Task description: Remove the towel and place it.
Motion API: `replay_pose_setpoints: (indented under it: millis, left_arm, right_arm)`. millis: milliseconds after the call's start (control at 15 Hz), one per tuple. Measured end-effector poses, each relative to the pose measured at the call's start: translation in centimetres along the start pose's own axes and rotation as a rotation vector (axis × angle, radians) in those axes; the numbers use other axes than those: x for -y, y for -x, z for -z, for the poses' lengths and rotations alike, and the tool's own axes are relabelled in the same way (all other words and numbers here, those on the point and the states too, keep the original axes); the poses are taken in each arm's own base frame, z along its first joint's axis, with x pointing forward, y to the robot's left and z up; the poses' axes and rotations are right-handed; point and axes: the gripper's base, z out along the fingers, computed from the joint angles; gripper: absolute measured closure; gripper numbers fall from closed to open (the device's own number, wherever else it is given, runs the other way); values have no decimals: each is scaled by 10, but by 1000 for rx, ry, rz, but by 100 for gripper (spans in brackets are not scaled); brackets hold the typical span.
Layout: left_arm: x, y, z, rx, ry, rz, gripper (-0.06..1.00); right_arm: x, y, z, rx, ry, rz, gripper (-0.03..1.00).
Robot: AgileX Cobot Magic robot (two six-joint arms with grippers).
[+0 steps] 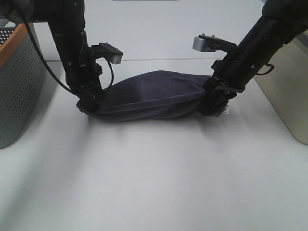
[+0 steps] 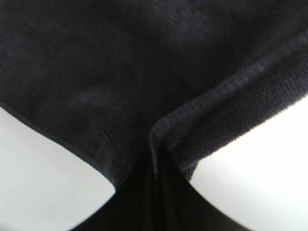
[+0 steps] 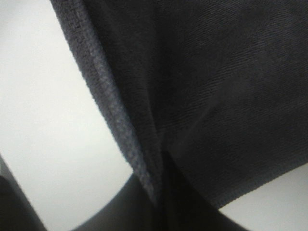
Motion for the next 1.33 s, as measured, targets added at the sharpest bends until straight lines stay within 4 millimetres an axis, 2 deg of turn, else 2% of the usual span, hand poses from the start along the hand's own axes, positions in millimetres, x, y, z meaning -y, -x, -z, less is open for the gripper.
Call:
replay_pose_setpoints:
  millis: [267, 333, 400, 667, 733, 800, 867, 933, 1067, 1133, 1200, 1333]
  left_arm:
    - [14, -21, 5, -45, -31, -43, 94]
    - [15, -23, 5, -48, -34, -55, 94]
    - [14, -24, 5, -56, -24, -62, 94]
    - [12, -25, 4, -74, -2, -77, 94]
    - [13, -25, 4, -65, -13, -67, 94]
    - [14, -24, 4, -61, -19, -55, 94]
    - [14, -24, 4, -57, -24, -34, 89]
    - [15, -24, 4, -55, -26, 0, 78]
    - [15, -24, 4, -56, -25, 68, 38]
    - [15, -24, 4, -56, -25, 83, 24]
    - [15, -24, 4, -56, -25, 88, 16]
    - [15, -23, 4, -54, -28, 107, 11]
  right_arm:
    - [-3, -11, -12, -116, 115, -56, 94]
    - [-3, -12, -14, -133, 131, -61, 91]
    - [-4, -13, -14, -145, 140, -77, 85]
    - [-5, -14, -14, -166, 138, -182, 53]
    - [-5, -15, -14, -173, 132, -232, 41]
    - [-4, -15, -14, -182, 126, -259, 38]
    - [-4, -16, -14, -188, 123, -287, 37]
    - [-5, -16, -14, -191, 120, -313, 36]
    - [-5, -16, -11, -191, 110, -358, 36]
    - [-6, -15, -10, -190, 105, -377, 36]
    - [-7, -15, -7, -187, 100, -398, 36]
    - [-9, -14, -2, -175, 92, -422, 36]
